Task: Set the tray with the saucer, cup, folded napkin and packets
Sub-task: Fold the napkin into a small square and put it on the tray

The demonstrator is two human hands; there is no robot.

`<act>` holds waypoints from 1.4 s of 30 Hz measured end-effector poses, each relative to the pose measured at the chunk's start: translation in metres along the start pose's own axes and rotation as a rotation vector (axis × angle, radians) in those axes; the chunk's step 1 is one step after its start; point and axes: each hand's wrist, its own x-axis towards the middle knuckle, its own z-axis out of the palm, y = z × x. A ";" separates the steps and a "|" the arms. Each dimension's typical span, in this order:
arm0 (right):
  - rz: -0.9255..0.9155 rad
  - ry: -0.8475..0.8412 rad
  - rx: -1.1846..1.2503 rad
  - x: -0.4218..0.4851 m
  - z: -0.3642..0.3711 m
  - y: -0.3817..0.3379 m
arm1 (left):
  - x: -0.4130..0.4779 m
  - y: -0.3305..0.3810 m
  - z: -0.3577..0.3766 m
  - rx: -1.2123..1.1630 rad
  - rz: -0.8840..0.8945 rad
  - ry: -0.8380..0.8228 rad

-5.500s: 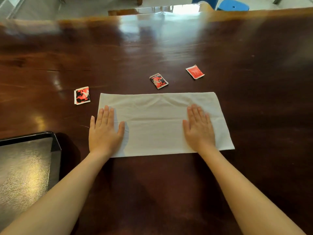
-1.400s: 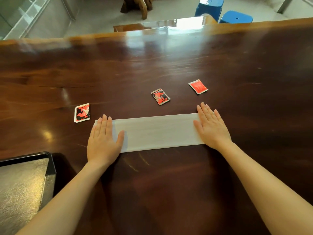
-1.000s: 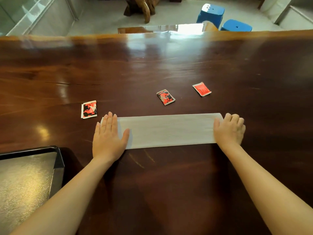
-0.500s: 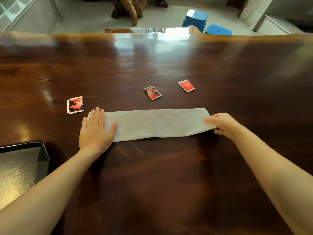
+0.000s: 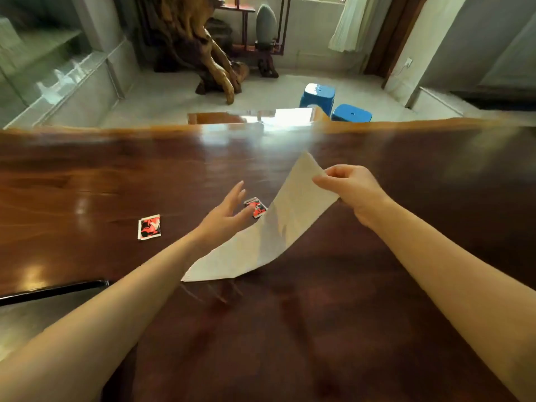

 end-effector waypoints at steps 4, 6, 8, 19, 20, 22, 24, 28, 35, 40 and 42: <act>-0.129 -0.088 -0.116 -0.013 -0.011 -0.072 | 0.009 0.107 -0.023 -0.134 0.176 -0.186; -0.162 -0.109 -0.168 -0.019 -0.020 -0.104 | 0.009 0.143 -0.038 -0.128 0.217 -0.211; -0.170 -0.129 -0.211 -0.024 -0.031 -0.131 | 0.006 0.168 -0.053 -0.124 0.235 -0.205; -0.122 -0.150 -0.411 -0.026 -0.076 -0.191 | 0.000 0.248 -0.081 0.145 0.169 -0.174; -0.123 -0.147 -0.442 -0.024 -0.079 -0.190 | 0.002 0.250 -0.079 0.165 0.159 -0.165; -0.122 -0.164 -0.520 -0.018 -0.083 -0.189 | 0.006 0.253 -0.076 0.194 0.143 -0.151; -0.124 -0.190 -0.573 -0.010 -0.082 -0.186 | 0.012 0.252 -0.073 0.225 0.120 -0.118; -0.187 -0.104 -0.563 0.010 -0.069 -0.183 | 0.019 0.249 -0.077 0.219 0.076 0.017; -0.396 -0.011 -0.521 0.003 -0.050 -0.175 | -0.003 0.234 -0.093 0.322 0.208 0.172; -0.513 -0.128 -0.505 -0.054 -0.031 -0.132 | -0.065 0.181 -0.072 0.421 0.339 0.265; -0.504 -0.202 -0.469 -0.086 -0.022 -0.104 | -0.105 0.150 -0.050 0.356 0.378 0.274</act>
